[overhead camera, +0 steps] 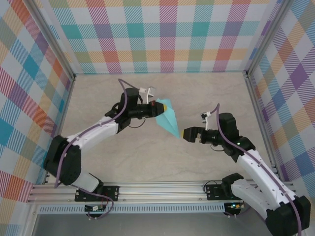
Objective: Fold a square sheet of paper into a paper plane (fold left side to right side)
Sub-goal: Turn over the paper at the center of the table.
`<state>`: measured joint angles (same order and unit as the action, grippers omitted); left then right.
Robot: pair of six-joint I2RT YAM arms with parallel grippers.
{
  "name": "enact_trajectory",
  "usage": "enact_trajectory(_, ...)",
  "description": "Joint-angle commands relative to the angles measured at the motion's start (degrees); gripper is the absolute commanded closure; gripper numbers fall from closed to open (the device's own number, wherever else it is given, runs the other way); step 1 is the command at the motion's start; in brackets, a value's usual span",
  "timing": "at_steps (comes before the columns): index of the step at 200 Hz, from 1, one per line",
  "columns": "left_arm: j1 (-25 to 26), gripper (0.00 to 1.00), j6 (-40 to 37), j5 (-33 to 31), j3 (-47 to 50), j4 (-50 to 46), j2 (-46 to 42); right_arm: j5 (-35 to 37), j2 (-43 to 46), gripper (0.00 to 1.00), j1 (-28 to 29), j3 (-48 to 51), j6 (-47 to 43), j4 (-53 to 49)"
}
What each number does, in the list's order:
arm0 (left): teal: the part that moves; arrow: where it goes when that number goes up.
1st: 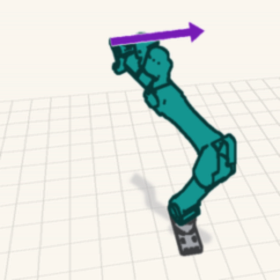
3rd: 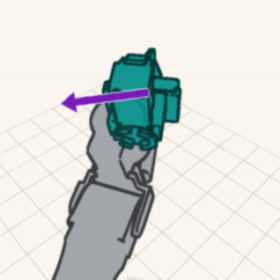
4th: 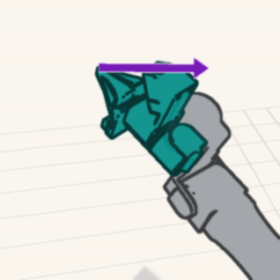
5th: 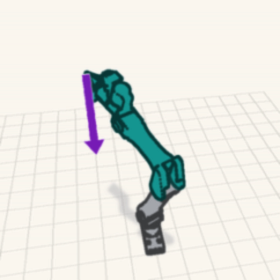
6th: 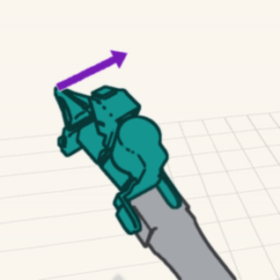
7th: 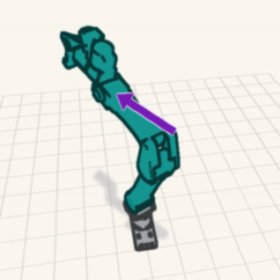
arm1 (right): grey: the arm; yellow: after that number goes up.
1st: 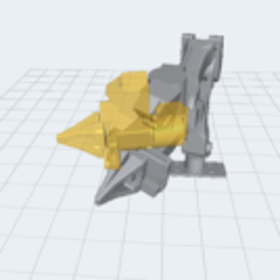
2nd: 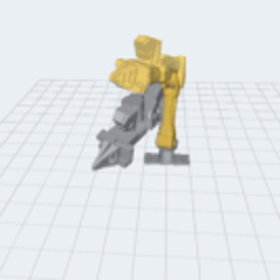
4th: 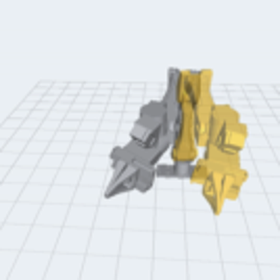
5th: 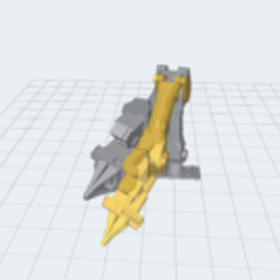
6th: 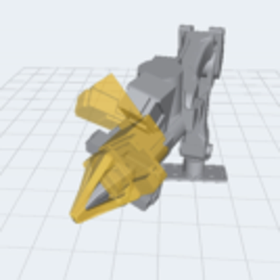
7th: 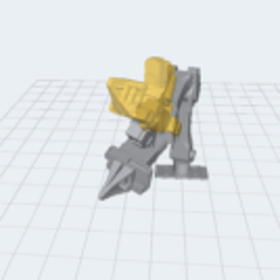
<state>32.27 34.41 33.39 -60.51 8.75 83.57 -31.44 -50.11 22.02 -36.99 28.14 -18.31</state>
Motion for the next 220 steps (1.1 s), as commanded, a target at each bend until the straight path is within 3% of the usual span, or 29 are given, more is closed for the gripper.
enact_trajectory(1,0.07,0.96,-2.28,-2.07,-2.01,-2.78,-5.76,-12.69,-4.57,0.0,-0.22,-3.87,1.65,10.07)
enact_trajectory(38,0.07,0.94,-1.29,-1.38,-3.37,-2.08,-10.65,-23.89,-12.96,0.0,0.11,-7.09,8.69,26.0)
enact_trajectory(87,0.07,0.93,-0.48,2.15,-3.74,-1.45,-13.06,-27.13,-15.32,0.03,1.26,-10.82,10.64,31.64)
enact_trajectory(120,0.07,0.94,1.57,5.54,-3.14,1.89,-13.08,-28.55,-16.82,0.22,2.57,-12.37,13.1,34.67)
enact_trajectory(159,0.07,0.93,0.25,5.89,-2.93,0.46,-13.64,-27.11,-16.27,0.56,2.88,-12.98,10.05,29.71)
enact_trajectory(174,0.07,0.86,-0.91,5.55,-3.0,-1.22,-13.43,-26.07,-16.08,0.72,2.9,-12.89,8.82,27.72)
enact_trajectory(190,0.03,0.62,-3.59,3.67,-3.52,-5.48,-13.61,-23.08,-15.5,0.87,2.93,-13.39,5.23,22.17)
enact_trajectory(220,0.07,0.25,-13.31,-7.24,-6.15,-21.85,-16.19,-7.84,-14.67,0.91,3.85,-16.47,-7.84,1.67)
